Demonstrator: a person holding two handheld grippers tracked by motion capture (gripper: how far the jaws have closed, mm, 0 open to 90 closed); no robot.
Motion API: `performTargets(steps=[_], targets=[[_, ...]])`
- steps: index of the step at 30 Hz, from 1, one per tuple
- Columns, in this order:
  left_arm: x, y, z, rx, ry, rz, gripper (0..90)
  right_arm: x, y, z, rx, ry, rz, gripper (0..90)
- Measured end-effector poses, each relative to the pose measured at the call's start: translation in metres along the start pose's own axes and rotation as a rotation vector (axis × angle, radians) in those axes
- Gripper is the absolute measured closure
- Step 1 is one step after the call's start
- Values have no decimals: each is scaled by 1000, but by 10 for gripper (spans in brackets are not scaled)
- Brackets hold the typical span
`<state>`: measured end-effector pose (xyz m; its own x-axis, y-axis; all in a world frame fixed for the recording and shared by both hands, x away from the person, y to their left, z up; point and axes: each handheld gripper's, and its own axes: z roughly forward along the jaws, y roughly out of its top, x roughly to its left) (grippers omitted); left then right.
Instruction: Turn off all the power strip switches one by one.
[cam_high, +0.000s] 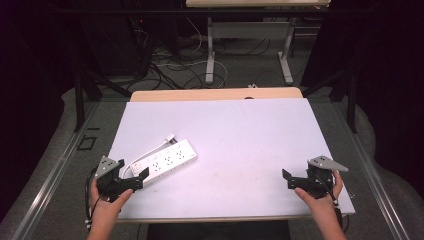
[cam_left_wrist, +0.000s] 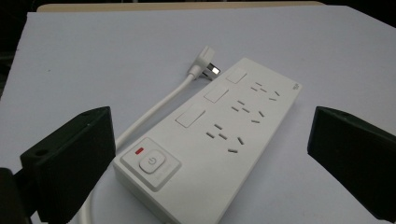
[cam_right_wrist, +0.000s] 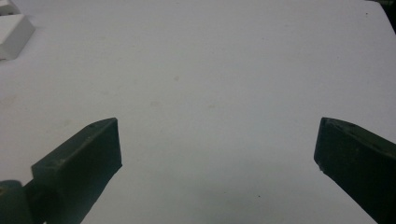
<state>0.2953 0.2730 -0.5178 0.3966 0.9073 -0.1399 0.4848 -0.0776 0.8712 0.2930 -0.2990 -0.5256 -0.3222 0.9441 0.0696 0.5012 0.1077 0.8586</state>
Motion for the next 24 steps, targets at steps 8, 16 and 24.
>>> performTargets(steps=[8, 16, 24], targets=[[2, 1, -3, -3, 11, 20, 20, 3, -1, 3, -23, -23, -42, 15], [-1, 4, -3, -8, 18, 32, 44, 2, -2, 3, -27, -31, -22, 17], [0, 5, -6, -18, 66, 32, 150, 3, -2, 5, -13, -25, -32, 30]])
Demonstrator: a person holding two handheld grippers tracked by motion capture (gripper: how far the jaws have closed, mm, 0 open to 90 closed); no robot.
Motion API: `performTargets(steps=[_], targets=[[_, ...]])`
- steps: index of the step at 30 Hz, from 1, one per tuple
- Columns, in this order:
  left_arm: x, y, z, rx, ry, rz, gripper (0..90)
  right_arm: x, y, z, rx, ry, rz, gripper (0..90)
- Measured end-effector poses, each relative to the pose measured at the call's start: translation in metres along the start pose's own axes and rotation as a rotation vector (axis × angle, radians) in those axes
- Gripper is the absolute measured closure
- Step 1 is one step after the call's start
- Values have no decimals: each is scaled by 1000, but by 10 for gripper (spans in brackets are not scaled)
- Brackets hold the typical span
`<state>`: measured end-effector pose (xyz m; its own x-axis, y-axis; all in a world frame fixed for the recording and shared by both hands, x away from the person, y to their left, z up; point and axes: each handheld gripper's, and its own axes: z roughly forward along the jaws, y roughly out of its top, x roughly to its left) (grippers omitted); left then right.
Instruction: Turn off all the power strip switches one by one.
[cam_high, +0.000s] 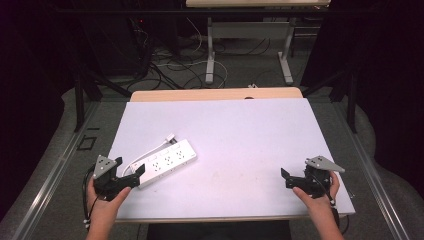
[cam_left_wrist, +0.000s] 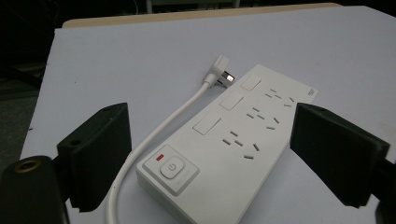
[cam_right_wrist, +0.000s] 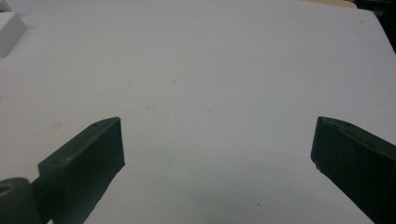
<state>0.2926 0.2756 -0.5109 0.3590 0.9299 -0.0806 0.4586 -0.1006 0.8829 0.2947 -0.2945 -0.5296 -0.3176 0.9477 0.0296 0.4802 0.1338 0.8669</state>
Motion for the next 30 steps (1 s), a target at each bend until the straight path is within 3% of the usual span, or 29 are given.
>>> performTargets(steps=[3, 10, 15, 19, 21, 30], targets=[[2, 0, 1, 12, 12, -11, 167, 2, -1, 2, 10, 12, -3, 34], [7, 0, 3, 7, 51, -28, 334, 5, -1, 4, 5, 11, -18, 37], [9, 1, 7, 21, 63, -19, 353, 5, -1, 5, 11, 10, -20, 38], [10, 0, 13, 63, 79, -40, 389, 6, -2, 6, -6, 2, -8, 40], [12, 0, 15, 85, 76, -42, 408, 5, -1, 5, 18, 16, -8, 40], [13, 3, 19, 111, 80, -36, 597, 6, -2, 5, 21, 10, -1, 40]])
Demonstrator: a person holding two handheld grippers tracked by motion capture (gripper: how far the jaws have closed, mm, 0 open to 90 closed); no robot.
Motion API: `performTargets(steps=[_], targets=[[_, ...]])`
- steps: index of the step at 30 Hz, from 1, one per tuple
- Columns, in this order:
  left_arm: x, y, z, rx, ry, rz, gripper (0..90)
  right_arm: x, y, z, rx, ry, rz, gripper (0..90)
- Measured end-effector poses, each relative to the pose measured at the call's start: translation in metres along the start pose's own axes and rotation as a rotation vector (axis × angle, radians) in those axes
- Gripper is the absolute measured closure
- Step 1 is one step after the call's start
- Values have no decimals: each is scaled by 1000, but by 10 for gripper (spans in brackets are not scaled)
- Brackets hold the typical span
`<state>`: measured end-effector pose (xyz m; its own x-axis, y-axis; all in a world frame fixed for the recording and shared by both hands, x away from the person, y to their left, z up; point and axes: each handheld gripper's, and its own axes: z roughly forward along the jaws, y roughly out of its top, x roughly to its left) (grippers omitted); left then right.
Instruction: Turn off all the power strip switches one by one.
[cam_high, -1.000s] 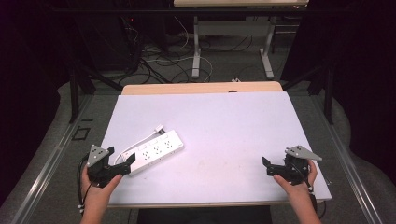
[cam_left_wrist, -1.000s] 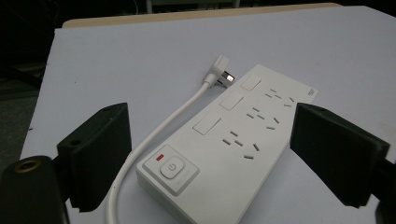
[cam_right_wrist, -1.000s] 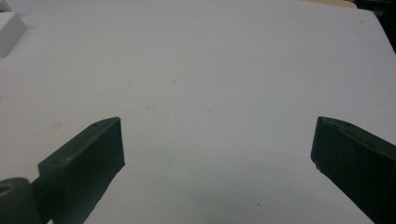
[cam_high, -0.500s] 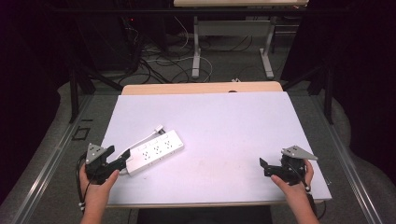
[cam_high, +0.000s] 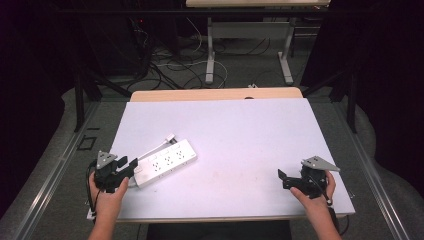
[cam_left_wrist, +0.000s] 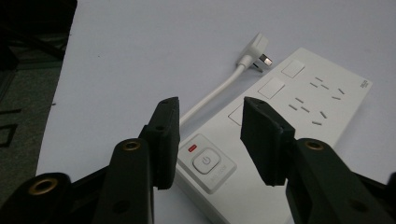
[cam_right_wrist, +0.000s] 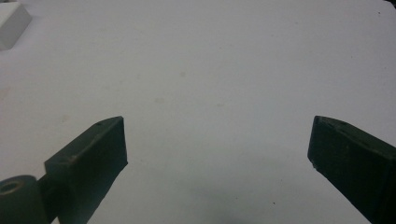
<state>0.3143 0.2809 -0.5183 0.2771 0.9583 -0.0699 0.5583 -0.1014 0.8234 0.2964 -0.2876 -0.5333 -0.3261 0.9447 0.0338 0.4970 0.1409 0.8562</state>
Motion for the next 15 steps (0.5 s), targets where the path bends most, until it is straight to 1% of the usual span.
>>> performTargets(steps=[1, 2, 3, 4, 7, 8, 10, 11, 13, 14, 15], targets=[[0, 0, 0, 0, 0, 0, 618, -1, 0, 0, 0, 0, -5, 40], [0, 0, 1, 14, 6, 10, 643, 0, 0, 1, -3, 0, -3, 40], [0, 0, 1, 14, 6, 10, 666, 0, 0, 1, -1, 1, -2, 40], [0, 0, 4, 17, 14, 19, 693, 0, 0, 0, 2, 0, -2, 40], [0, 0, 6, 28, 19, 21, 767, 0, 0, 1, 1, 2, -2, 40], [0, 1, 6, 41, 23, 23, 786, 0, 0, 1, 8, 9, 1, 40], [0, 0, 8, 41, 31, 26, 809, 0, 0, 1, 10, 7, -7, 40], [0, 0, 8, 53, 32, 24, 820, 0, -1, 1, 7, 8, -10, 40], [1, 0, 10, 58, 32, 30, 849, 0, -1, 1, 7, 10, -10, 40], [0, 0, 10, 68, 37, 30, 861, 0, -1, 1, 8, 10, -9, 40], [0, 0, 10, 66, 36, 28, 876, 0, -1, 1, 8, 10, -9, 40]])
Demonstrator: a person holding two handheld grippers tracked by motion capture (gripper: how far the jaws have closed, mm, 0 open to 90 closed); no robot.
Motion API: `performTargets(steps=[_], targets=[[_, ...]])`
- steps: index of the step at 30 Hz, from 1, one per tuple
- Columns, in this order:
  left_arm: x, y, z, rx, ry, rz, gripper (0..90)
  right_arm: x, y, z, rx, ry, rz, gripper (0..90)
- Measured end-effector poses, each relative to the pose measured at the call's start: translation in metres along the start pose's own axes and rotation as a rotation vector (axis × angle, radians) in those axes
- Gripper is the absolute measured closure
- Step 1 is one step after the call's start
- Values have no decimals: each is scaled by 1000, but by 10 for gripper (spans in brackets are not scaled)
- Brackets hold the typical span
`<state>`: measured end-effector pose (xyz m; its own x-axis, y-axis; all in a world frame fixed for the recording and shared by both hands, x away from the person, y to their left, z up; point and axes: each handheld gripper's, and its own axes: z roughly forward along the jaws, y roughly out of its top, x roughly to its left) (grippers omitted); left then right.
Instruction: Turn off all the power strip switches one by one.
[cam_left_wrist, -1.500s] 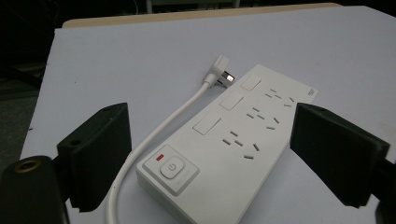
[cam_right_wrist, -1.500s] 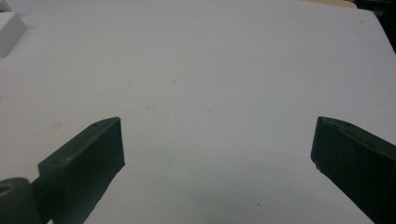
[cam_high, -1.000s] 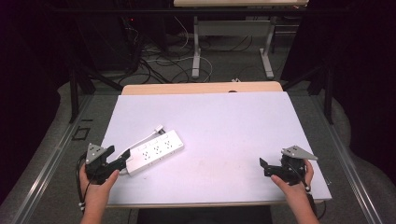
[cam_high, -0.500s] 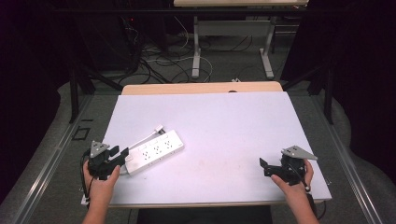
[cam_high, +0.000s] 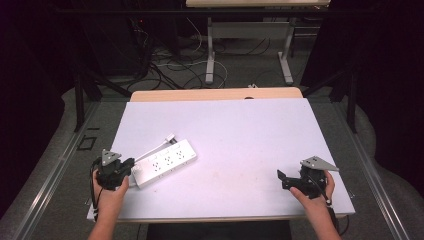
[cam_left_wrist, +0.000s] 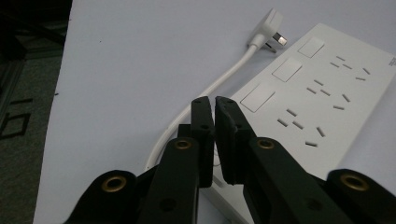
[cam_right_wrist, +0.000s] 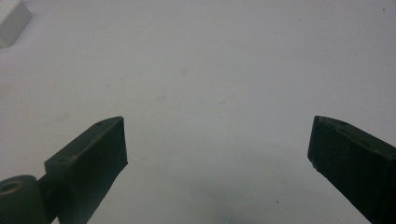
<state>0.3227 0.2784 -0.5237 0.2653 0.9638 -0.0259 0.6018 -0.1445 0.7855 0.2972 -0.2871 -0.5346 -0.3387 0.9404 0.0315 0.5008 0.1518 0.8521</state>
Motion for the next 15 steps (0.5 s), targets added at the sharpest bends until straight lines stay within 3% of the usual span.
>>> performTargets(steps=[15], targets=[[-2, 3, 10, 67, 3, 16, 900, 1, -1, 2, 22, 4, -13, 38]])
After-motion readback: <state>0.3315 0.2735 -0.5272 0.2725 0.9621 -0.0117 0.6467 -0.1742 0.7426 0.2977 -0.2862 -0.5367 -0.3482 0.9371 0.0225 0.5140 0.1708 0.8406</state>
